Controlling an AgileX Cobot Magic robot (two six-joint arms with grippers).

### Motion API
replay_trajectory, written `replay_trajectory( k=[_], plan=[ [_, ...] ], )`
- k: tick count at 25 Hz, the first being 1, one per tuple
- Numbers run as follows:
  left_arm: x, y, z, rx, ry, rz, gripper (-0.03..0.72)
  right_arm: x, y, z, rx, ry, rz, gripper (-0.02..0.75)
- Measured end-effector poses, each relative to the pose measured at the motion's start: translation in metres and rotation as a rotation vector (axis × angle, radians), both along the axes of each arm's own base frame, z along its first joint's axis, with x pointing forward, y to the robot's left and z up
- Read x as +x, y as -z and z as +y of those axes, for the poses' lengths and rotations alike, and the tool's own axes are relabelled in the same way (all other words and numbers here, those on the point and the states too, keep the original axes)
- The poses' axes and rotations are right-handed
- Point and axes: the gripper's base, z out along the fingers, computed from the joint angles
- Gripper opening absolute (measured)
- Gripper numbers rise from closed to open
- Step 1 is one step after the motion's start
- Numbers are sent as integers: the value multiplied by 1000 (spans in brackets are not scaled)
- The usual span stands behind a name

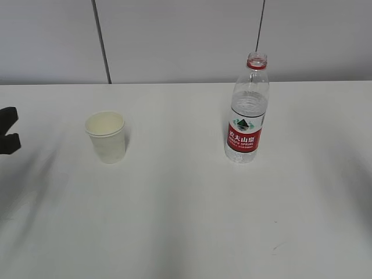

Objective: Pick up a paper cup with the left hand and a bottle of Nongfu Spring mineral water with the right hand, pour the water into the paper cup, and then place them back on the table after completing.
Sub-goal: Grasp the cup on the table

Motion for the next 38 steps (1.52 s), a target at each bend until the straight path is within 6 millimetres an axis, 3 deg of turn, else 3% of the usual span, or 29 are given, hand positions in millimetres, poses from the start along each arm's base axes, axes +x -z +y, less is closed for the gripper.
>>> replay_trajectory(
  k=[8,21,23,29,34,38],
  plan=[
    [3,31,-12,-52,132,-49,248,0,-1,0,0,-1,-7,587],
    [3,56,-21,-57,232,24,263,0,1,0,0,-1,-3,587],
    [3,64,-21,-60,232,56,321,0,2,0,0,-1,-2,587],
    [13,87,-21,-67,231,134,623,1,0,0,2,-2,-20,587],
    [35,102,-23,-66,248,148,660,1,-5,1,5,-6,-82,587],
    [54,110,-36,-59,302,134,658,1,-6,1,5,-7,-89,587]
  ],
)
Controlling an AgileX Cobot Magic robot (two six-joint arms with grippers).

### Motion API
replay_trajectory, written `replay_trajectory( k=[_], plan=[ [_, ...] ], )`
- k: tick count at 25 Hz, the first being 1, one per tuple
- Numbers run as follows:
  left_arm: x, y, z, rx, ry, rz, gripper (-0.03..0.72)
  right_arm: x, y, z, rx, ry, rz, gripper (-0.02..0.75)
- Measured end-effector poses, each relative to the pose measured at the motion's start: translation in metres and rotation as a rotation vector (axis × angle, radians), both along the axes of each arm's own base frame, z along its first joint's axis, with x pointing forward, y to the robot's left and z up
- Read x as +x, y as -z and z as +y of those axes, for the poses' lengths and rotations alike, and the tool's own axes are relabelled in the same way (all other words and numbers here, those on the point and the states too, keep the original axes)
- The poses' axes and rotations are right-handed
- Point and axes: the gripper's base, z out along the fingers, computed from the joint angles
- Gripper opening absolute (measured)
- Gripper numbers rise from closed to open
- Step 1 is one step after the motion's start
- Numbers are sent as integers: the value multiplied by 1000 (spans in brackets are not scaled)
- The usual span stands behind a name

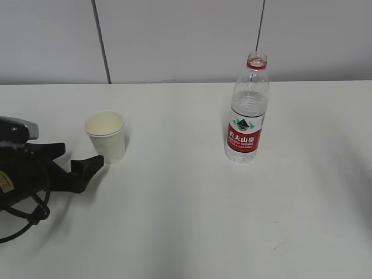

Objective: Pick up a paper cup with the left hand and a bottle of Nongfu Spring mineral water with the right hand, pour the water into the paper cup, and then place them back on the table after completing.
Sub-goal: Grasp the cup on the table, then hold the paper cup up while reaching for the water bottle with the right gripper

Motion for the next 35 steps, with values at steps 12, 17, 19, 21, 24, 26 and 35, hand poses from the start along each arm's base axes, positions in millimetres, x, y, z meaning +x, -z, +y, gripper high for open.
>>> replay_trajectory(
  k=[12,17,19,21,24,26,35],
  plan=[
    [48,19,-38,-17,55,-64,636,0,-2,0,1,-1,-21,587],
    [60,16,-40,-28,30,-97,621,0,-2,0,1,-2,-25,587],
    [61,15,-40,-29,23,-101,604,0,-2,0,1,-2,-25,587],
    [62,15,-40,-30,21,-101,573,0,-2,0,1,-2,-25,587],
    [62,15,-39,-30,19,-101,526,0,-2,0,1,-2,-25,587],
    [62,15,-39,-30,18,-101,497,0,-2,0,1,-2,-25,587],
    [62,15,-39,-31,15,-102,395,0,-2,0,1,-2,-27,587]
  ],
)
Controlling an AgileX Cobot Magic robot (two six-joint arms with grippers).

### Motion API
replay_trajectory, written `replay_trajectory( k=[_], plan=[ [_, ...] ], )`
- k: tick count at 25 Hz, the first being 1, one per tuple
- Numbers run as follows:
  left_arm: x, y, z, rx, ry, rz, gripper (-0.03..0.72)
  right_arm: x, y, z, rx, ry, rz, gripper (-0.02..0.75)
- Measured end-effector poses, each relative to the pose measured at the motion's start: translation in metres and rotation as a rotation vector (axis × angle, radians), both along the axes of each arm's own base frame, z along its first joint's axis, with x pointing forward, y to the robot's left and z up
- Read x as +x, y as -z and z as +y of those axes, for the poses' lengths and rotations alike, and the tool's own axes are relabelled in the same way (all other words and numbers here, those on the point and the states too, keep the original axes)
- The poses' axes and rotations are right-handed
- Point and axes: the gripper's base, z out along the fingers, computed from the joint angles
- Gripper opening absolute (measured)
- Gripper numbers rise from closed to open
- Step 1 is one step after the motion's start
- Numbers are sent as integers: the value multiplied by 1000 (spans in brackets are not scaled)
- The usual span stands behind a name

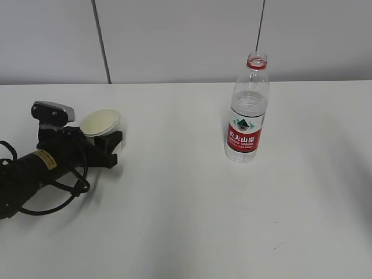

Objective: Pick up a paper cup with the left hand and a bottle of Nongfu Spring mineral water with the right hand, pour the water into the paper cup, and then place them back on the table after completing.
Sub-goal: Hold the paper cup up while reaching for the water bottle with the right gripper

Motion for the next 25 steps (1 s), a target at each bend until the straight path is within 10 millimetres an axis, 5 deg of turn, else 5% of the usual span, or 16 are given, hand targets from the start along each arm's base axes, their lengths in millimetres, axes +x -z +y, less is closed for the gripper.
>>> replay_trajectory(
  k=[9,25],
  plan=[
    [0,0,0,-1,0,-1,375,6,4,0,-1,0,25,587],
    [0,0,0,0,6,-2,374,88,59,5,27,-8,194,587]
  ],
)
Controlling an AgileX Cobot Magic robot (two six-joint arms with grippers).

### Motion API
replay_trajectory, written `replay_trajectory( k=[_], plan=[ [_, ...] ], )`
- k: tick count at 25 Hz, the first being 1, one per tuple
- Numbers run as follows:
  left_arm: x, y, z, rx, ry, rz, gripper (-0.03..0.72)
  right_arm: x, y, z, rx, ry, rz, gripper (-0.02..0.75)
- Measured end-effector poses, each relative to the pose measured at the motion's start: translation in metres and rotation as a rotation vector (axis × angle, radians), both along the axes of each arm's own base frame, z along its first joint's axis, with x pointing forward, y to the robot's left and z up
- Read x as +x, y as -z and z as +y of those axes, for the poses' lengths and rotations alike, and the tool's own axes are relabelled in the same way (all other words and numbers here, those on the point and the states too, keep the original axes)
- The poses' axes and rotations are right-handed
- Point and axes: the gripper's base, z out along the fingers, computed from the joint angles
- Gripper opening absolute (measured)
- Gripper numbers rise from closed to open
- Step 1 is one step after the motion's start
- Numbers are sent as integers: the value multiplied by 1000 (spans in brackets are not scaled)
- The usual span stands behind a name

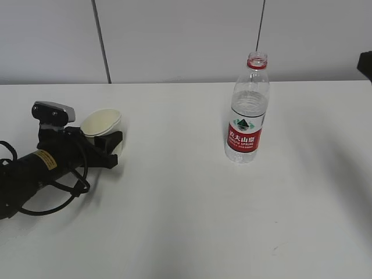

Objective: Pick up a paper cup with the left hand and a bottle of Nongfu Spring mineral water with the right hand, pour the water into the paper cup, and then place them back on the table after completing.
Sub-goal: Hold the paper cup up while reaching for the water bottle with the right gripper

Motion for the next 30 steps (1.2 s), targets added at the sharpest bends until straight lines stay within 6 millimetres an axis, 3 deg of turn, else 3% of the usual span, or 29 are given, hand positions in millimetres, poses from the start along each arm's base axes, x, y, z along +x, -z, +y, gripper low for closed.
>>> replay_trajectory(
  k=[14,23,30],
  plan=[
    [0,0,0,0,0,-1,373,47,49,7,4,-62,-11,587],
    [0,0,0,-1,-2,0,373,49,99,16,86,-143,-79,587],
    [0,0,0,-1,-3,-1,372,58,124,29,107,-288,-157,587]
  ],
)
